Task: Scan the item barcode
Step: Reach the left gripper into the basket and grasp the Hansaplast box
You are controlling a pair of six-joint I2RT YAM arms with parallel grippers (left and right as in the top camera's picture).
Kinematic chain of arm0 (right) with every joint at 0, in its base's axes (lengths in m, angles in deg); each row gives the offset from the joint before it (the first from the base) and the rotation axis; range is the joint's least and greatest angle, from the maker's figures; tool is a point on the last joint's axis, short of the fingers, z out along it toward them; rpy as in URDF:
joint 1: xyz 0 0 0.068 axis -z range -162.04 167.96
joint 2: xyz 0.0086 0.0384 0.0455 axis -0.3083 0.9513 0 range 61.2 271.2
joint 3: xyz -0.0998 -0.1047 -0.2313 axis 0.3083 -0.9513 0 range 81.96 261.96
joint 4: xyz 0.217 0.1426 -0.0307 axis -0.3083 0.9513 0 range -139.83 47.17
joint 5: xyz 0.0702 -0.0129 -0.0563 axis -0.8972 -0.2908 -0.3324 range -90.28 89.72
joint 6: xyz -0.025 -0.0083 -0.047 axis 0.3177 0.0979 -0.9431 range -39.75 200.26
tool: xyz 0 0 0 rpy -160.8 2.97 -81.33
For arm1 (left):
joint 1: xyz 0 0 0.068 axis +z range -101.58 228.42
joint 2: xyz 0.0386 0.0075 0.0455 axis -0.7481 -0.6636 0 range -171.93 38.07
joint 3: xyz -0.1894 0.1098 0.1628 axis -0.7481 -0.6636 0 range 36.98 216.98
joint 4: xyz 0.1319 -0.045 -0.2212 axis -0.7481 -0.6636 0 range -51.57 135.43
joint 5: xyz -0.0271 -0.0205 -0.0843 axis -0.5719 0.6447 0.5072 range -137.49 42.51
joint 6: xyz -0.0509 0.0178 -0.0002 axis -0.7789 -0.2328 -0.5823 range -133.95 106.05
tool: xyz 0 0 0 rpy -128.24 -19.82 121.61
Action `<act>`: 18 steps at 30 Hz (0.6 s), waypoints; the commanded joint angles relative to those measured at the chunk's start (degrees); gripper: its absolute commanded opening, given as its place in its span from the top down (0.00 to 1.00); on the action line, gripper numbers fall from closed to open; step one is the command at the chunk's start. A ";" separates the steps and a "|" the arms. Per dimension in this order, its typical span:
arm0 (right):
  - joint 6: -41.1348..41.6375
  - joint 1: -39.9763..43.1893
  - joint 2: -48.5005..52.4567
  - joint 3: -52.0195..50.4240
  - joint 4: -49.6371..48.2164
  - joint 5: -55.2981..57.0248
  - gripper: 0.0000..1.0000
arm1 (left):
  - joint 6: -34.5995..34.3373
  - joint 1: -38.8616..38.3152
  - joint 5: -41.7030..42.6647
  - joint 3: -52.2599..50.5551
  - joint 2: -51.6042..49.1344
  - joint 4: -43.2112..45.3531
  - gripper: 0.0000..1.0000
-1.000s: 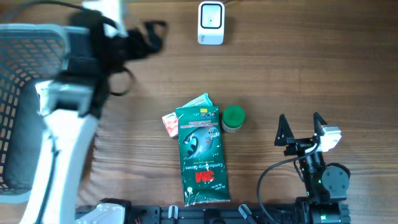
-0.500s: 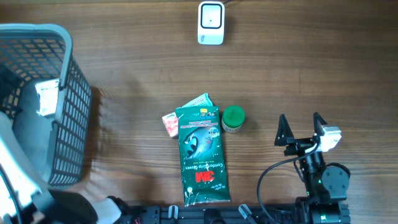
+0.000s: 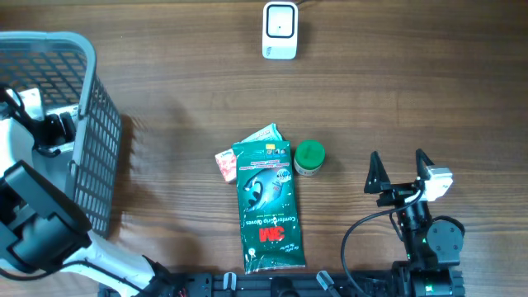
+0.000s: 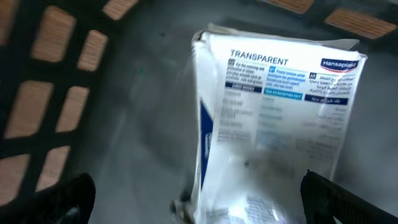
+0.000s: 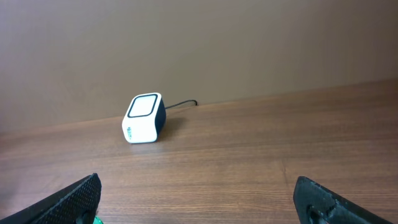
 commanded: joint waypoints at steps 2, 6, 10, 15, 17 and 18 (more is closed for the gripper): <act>-0.63 -0.07 -0.24 -0.07 -0.20 0.39 0.00 | 1.51 -4.26 1.05 -0.42 -4.48 1.27 0.00; -0.63 -0.07 -0.24 -0.07 -0.20 0.39 0.00 | -2.51 -5.27 0.20 -0.42 -5.40 0.94 0.00; -0.63 -0.07 -0.24 -0.07 -0.20 0.39 0.00 | -16.00 -2.69 -0.44 -0.35 -2.73 1.29 0.00; -0.63 -0.07 -0.24 -0.07 -0.20 0.39 0.00 | -28.74 -0.85 0.46 -0.35 5.49 0.59 0.00; -0.63 -0.07 -0.24 -0.04 -0.20 0.42 0.00 | -34.40 -0.85 0.61 -0.35 6.34 -0.55 0.00; -0.63 -0.07 -0.24 -0.07 -0.20 0.39 0.00 | -36.79 -0.85 1.60 -0.37 6.27 -1.46 0.00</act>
